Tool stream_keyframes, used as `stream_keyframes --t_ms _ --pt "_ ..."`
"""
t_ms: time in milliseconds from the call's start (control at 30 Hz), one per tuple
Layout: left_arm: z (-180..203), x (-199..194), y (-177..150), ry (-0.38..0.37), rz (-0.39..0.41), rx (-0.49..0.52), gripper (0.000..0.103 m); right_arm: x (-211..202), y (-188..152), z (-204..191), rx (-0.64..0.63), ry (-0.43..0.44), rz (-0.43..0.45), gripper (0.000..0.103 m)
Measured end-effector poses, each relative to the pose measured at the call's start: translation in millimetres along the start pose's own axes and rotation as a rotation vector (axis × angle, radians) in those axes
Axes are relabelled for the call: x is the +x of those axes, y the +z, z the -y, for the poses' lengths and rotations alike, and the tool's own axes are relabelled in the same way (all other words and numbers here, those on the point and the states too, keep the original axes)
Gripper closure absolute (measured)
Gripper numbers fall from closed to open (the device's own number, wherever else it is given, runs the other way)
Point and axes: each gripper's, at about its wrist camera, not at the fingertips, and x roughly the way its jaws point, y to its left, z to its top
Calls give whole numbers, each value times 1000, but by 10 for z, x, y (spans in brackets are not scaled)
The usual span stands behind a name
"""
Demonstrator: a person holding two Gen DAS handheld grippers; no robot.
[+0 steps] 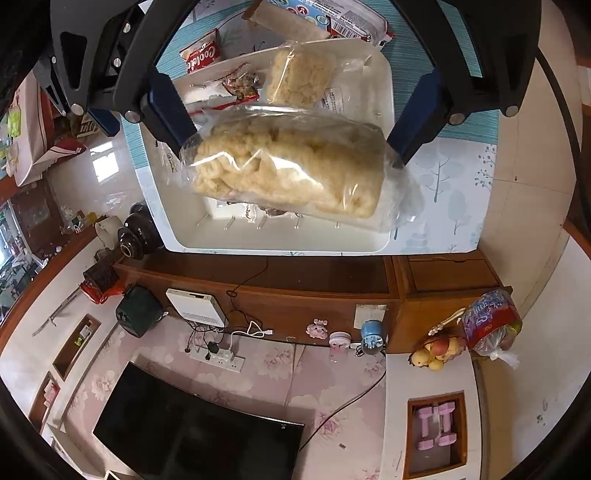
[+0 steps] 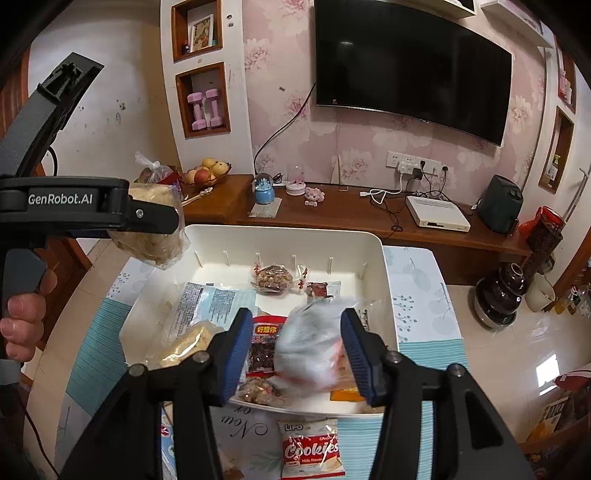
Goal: Organize snacks
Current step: 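Open the right tool over the tray while the left tool holds the puff bag, then lower the yellow-puff bag into the tray and open the left tool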
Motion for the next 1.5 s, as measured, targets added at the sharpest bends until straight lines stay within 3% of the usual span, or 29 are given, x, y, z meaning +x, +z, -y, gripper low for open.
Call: stream_keyframes --t_ms 200,533,867,1233,1500 --pt "4 -157 14 -20 45 20 2 -160 -10 -42 1 -1 10 52" --pt "26 -281 -52 -26 38 38 1 -483 -103 -65 23 -24 44 52" --pt "89 -353 -106 33 74 117 1 -689 -188 -133 27 -41 57 52" --pt "132 -386 -148 -12 70 155 1 -937 -368 -158 52 -105 44 52" --pt "110 -397 -242 -120 7 172 1 -1102 -636 -199 103 -157 22 51"
